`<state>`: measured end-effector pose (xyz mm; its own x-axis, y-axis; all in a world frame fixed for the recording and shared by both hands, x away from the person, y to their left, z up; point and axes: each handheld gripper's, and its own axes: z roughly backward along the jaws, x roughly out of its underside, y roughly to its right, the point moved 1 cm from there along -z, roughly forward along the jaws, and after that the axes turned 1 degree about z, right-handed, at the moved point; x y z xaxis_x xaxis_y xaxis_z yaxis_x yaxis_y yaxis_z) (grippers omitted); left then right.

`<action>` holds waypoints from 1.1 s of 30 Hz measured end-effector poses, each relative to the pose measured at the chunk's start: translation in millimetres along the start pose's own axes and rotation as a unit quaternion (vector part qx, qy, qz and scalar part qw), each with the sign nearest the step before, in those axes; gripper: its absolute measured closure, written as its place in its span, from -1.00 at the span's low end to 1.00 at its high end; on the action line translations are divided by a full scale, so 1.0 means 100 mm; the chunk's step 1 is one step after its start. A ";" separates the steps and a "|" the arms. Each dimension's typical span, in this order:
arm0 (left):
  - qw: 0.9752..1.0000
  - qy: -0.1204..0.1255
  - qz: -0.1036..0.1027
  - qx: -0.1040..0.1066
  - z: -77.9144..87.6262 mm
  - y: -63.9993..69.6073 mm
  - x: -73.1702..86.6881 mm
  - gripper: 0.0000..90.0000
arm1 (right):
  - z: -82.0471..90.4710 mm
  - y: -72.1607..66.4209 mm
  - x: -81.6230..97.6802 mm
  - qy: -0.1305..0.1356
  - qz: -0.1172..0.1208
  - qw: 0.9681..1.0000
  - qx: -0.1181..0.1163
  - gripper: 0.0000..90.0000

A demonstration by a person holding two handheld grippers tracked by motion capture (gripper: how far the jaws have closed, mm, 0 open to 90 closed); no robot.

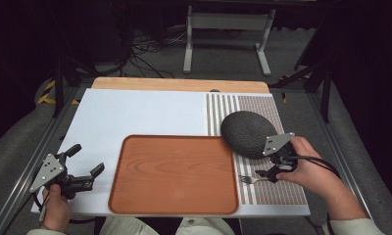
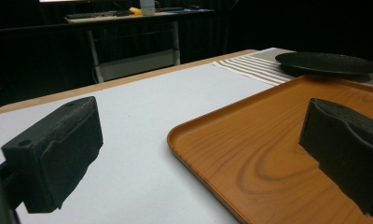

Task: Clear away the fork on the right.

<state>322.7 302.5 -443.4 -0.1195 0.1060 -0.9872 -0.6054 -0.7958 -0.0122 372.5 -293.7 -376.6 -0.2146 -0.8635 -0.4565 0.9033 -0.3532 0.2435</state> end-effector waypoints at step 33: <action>1.000 -0.003 0.001 0.000 -0.01 -0.01 0.01 -1.00 | -0.39 -0.04 0.06 -0.156 0.071 0.979 -0.114 -0.15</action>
<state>323.5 302.7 -444.5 -0.1255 0.1079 -0.9862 -0.6056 -0.7957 -0.0100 381.7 -283.2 -413.3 -0.1524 -0.9784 -0.1394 0.9840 -0.1634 0.0713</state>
